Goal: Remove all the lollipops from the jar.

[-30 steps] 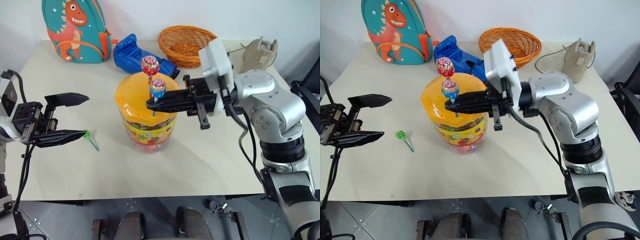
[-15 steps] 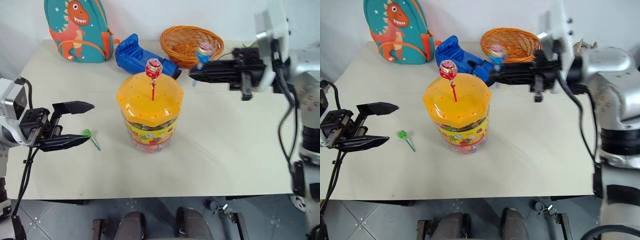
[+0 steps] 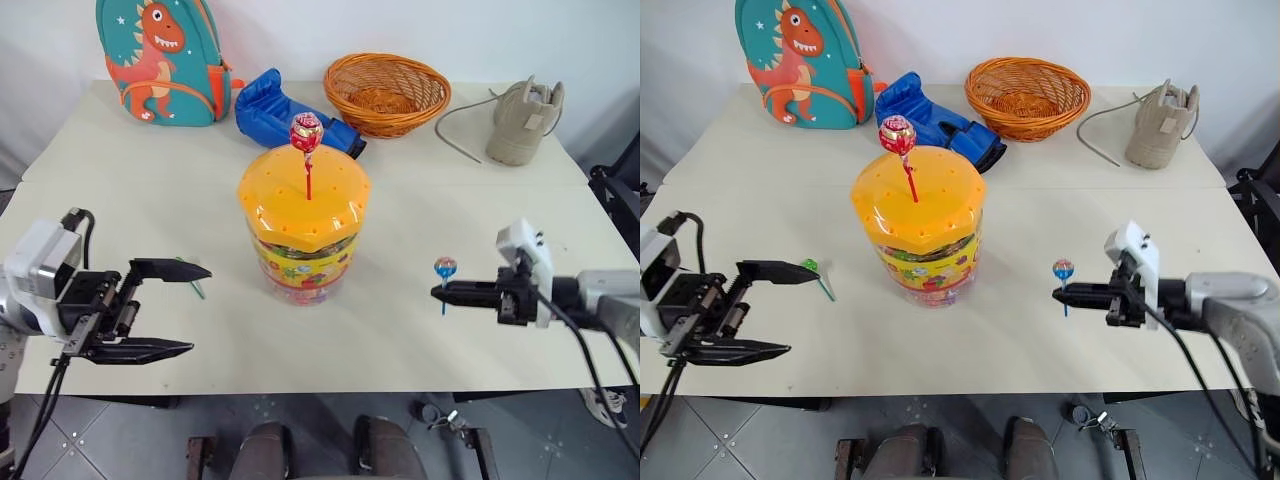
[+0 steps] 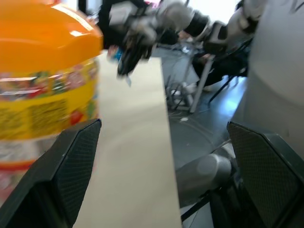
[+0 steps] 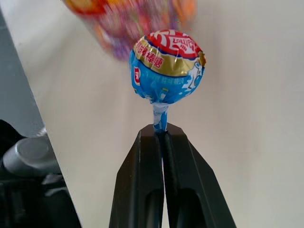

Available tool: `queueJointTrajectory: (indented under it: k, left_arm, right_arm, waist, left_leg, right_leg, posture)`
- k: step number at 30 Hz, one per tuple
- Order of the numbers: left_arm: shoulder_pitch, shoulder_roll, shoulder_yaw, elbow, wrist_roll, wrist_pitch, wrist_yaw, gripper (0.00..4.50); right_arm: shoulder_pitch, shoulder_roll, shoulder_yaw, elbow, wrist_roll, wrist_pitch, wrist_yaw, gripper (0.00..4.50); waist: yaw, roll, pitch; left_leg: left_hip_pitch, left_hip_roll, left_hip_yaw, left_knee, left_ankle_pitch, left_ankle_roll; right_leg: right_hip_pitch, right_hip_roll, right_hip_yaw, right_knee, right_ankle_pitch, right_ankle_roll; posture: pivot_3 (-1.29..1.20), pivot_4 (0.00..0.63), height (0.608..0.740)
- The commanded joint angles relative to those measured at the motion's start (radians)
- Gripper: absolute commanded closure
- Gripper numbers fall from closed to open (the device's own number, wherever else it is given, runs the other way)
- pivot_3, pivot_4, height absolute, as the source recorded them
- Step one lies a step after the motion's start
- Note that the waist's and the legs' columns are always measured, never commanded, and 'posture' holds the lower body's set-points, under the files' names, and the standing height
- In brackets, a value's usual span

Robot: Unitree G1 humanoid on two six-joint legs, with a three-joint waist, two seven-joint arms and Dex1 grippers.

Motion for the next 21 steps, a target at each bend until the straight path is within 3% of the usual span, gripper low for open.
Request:
queueJointTrajectory:
  k: [1,4,5,7,14,18,21]
  left_arm:
    - [0.0,0.003,0.008,-0.044,-0.032,-0.001,0.004,0.0]
    - [-0.004,0.007,0.018,-0.035,-0.033,-0.002,0.01,0.0]
    - [-0.004,0.008,0.019,-0.034,-0.034,-0.003,0.01,0.0]
    - [-0.01,0.008,0.014,-0.03,-0.033,-0.003,0.014,0.0]
    - [-0.026,0.007,0.01,-0.014,-0.026,-0.008,0.024,0.0]
    - [-0.046,0.016,0.05,0.005,-0.045,-0.002,0.042,0.0]
    - [-0.075,0.035,0.098,0.048,-0.056,0.003,0.057,0.0]
  right_arm:
    - [-0.002,0.016,-0.014,0.02,-0.012,0.025,-0.068,4.44]
    - [0.005,0.013,0.026,0.038,-0.04,0.041,-0.095,4.44]
    - [0.006,0.012,0.038,0.042,-0.048,0.04,-0.099,4.24]
    - [0.002,0.013,0.059,0.049,-0.063,0.033,-0.104,3.78]
    - [-0.021,-0.007,0.058,0.042,-0.068,0.043,-0.113,1.52]
    - [-0.037,-0.062,-0.022,-0.04,-0.018,0.07,-0.099,0.18]
    - [-0.101,-0.102,-0.106,-0.093,0.044,0.079,-0.081,0.05]
  waist:
    - [-0.003,0.0,0.0]
    - [-0.008,0.0,0.0]
    - [-0.008,0.0,0.0]
    - [-0.009,0.0,0.0]
    - [-0.007,0.0,0.0]
    - [-0.007,0.001,0.0]
    - [-0.009,0.001,0.001]
  left_leg:
    - [0.0,0.0,0.0,0.0,0.0,0.0]
    - [0.0,0.0,0.0,0.0,0.0,0.0]
    - [0.0,0.0,0.0,0.0,0.0,0.0]
    - [0.0,0.0,0.0,0.0,0.0,0.0]
    - [0.0,0.0,0.0,0.0,0.0,0.0]
    - [0.0,0.0,0.0,0.0,0.0,0.0]
    - [0.0,0.0,0.0,0.0,0.0,0.0]
  right_leg:
    - [0.0,0.0,0.0,0.0,0.0,0.0]
    - [0.0,0.0,0.0,0.0,0.0,0.0]
    - [0.0,0.0,0.0,0.0,0.0,0.0]
    - [0.0,0.0,0.0,0.0,0.0,0.0]
    - [0.0,0.0,0.0,0.0,0.0,0.0]
    - [0.0,0.0,0.0,0.0,0.0,0.0]
    - [0.0,0.0,0.0,0.0,0.0,0.0]
  posture:
    - [0.0,0.15,0.74]
    - [0.0,0.15,0.74]
    - [0.0,0.15,0.74]
    - [0.0,0.15,0.74]
    - [0.0,0.15,0.74]
    - [0.0,0.15,0.74]
    - [0.0,0.15,0.74]
